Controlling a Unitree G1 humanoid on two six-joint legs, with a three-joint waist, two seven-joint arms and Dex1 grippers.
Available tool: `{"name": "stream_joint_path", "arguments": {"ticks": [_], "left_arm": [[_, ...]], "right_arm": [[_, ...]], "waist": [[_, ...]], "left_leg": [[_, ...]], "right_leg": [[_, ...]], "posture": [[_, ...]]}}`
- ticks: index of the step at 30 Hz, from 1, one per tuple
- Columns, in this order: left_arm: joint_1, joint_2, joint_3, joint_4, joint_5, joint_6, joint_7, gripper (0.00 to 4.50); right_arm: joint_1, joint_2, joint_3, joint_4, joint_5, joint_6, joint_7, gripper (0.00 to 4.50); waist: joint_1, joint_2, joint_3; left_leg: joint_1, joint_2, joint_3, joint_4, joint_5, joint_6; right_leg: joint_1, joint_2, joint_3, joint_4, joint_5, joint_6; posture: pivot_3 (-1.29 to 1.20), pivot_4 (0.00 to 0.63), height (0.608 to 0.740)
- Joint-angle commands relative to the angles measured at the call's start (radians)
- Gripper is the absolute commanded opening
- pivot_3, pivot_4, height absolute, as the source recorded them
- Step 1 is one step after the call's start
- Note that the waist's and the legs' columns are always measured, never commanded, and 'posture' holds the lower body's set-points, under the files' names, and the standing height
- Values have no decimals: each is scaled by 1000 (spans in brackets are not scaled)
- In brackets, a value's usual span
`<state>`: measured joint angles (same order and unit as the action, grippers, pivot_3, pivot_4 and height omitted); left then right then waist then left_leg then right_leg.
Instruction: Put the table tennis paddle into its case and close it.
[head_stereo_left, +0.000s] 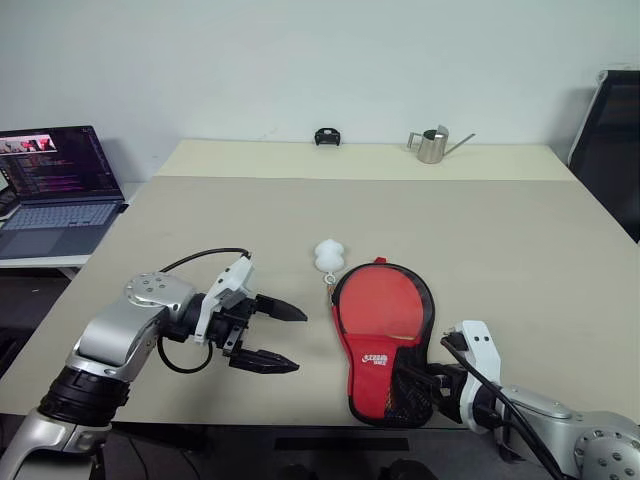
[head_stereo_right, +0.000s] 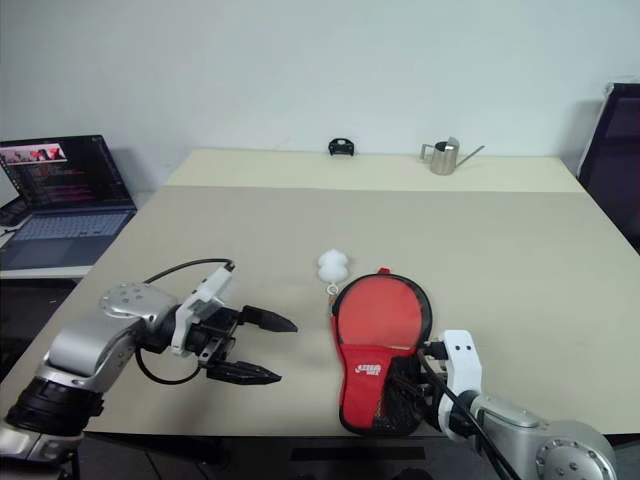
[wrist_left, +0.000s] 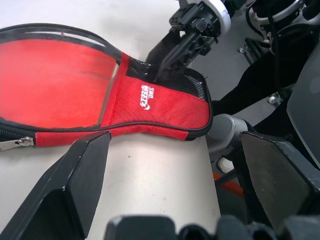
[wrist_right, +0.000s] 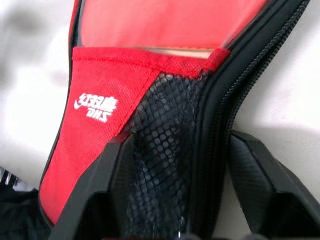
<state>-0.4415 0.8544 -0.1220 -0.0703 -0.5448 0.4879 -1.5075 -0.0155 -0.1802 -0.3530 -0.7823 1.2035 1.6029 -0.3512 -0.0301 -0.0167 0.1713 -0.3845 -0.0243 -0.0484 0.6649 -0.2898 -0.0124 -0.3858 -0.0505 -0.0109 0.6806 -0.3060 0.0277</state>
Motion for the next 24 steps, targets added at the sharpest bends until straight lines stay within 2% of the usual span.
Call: {"name": "stream_joint_path", "arguments": {"ticks": [1,4,7,10,13,14,18,21,24], "left_arm": [[-17,-10,-3,-8,1,-20,-27,4500],[-19,-14,-4,-5,4,-23,-29,4500],[-20,-17,-6,-2,5,-27,-30,4500],[-22,-22,-7,0,6,-28,-28,4500],[-20,-26,-4,-1,6,-27,-23,4500],[-18,-28,-1,-3,5,-25,-19,4500],[-19,-43,17,0,4,-18,13,4500],[-25,-59,40,14,6,-14,58,4500],[-33,-71,57,32,14,-15,100,4500]], "right_arm": [[-3,-45,-64,-16,42,9,-32,2815],[8,-95,-62,-25,142,-32,-68,2815],[27,-191,-32,-8,263,-111,-126,2815],[22,-311,0,23,346,-204,-190,3389],[-26,-409,53,36,419,-310,-227,4421],[-75,-429,71,40,421,-343,-217,4468],[-236,-501,150,57,282,-396,-87,4468],[-343,-524,276,107,90,-453,107,4468],[-383,-521,366,157,-51,-527,268,4468]], "waist": [[0,0,0],[-1,0,0],[-2,0,0],[-2,0,0],[-2,0,0],[-5,0,0],[-7,0,0],[-2,0,0],[-1,0,0]], "left_leg": [[0,0,0,0,0,0],[0,0,0,0,0,0],[0,0,0,0,0,0],[0,0,0,0,0,0],[0,0,1,0,0,0],[0,0,1,0,0,1],[1,0,1,0,1,1],[1,1,0,0,1,1],[0,1,0,0,1,1]], "right_leg": [[0,0,0,0,0,0],[0,0,0,0,0,0],[0,0,0,1,0,0],[0,0,0,0,0,0],[0,0,0,1,0,0],[0,0,0,1,0,0],[1,1,1,1,0,0],[1,3,0,0,0,0],[0,2,0,-1,0,0]], "posture": [[0,150,740],[0,150,740],[0,150,740],[0,150,740],[0,150,740],[0,150,740],[0,150,740],[0,150,740],[0,150,740]]}}
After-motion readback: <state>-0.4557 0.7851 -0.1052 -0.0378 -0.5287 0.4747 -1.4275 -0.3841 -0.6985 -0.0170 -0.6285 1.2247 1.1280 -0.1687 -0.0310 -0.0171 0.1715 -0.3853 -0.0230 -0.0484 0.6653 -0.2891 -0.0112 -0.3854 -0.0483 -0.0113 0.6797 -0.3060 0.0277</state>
